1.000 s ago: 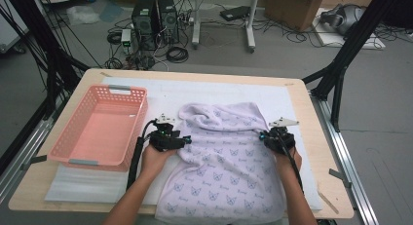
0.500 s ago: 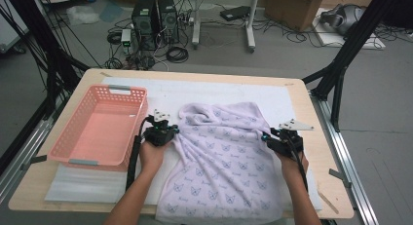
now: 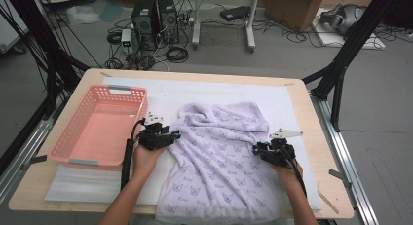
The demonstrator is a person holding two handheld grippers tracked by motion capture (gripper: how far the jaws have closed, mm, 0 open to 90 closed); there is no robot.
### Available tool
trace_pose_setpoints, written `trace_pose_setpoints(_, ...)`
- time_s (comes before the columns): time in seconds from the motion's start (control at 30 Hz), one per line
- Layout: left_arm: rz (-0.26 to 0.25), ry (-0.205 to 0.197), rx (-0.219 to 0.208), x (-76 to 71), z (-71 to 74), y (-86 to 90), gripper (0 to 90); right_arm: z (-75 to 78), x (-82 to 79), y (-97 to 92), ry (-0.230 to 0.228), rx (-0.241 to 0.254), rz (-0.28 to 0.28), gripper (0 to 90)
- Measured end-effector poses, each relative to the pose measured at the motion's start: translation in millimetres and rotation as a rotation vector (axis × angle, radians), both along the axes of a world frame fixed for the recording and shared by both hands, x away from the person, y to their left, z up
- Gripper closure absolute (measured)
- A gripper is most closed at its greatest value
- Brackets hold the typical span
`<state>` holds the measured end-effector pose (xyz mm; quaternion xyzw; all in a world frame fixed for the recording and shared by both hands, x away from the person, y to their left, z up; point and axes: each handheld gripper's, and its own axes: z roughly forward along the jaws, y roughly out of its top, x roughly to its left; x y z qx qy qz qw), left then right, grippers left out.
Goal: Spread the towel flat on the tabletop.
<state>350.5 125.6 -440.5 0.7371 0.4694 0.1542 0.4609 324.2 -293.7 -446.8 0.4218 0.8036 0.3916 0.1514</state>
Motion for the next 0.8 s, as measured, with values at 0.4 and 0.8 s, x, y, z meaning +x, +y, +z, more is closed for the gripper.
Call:
trace_pose_setpoints(0.4, -0.101, 0.048, 0.011, -19.3, -11.8, -4.0, 41.5, 5.3, 24.0, -21.3, -0.150, -0.122, -0.344, 81.0)
trace_pose_setpoints(0.8, 0.046, -0.004, 0.089, -18.5, -5.3, 1.7, 87.6, 9.3, -27.1, -20.1, -0.086, -0.013, -0.150, 53.0)
